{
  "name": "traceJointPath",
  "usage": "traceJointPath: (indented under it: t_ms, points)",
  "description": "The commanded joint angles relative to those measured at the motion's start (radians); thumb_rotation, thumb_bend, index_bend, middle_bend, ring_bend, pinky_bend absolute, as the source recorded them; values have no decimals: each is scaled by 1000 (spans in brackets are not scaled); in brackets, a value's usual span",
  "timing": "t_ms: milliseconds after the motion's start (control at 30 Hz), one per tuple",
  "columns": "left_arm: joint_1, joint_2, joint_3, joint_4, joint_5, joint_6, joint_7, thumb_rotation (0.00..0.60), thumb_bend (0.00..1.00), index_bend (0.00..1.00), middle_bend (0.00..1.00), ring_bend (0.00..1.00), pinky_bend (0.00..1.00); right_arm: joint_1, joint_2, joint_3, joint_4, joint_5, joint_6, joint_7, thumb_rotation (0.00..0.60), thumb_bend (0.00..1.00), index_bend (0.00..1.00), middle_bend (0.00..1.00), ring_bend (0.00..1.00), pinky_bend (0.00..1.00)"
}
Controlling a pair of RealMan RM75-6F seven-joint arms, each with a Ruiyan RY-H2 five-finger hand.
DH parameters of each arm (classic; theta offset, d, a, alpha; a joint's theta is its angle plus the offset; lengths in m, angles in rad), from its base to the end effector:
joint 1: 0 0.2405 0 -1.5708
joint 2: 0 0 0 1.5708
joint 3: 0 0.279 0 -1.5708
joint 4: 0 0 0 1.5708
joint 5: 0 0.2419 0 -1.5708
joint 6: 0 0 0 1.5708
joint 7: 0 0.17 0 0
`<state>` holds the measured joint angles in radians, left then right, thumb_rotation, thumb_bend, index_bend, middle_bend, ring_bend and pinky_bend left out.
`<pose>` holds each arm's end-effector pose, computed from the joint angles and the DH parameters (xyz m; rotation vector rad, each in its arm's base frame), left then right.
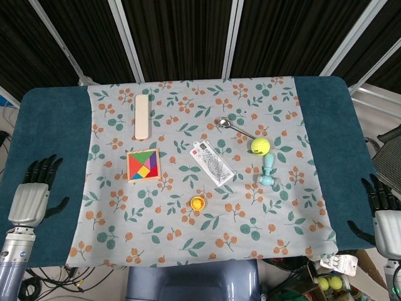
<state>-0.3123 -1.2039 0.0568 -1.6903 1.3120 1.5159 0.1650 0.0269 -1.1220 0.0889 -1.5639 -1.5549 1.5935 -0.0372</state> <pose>-0.3036 0.2550 0.0993 -1.4298 -0.9014 -0.9019 -0.3464 -0.1998 0.1634 1.3388 -0.7447 0.9192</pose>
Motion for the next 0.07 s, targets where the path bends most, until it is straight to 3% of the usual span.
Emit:
traceJointPath:
  t_ms: [33, 67]
  points:
    - [23, 9, 6, -12, -5, 9, -5, 600, 259, 5, 0, 0, 0, 7, 5, -16, 10, -26, -9, -14, 600, 84, 0, 0, 77, 235]
    - [30, 12, 7, -16, -6, 11, -9, 600, 259, 4, 0, 0, 0, 8, 5, -18, 11, -30, -10, -15, 600, 84, 0, 0, 77, 235]
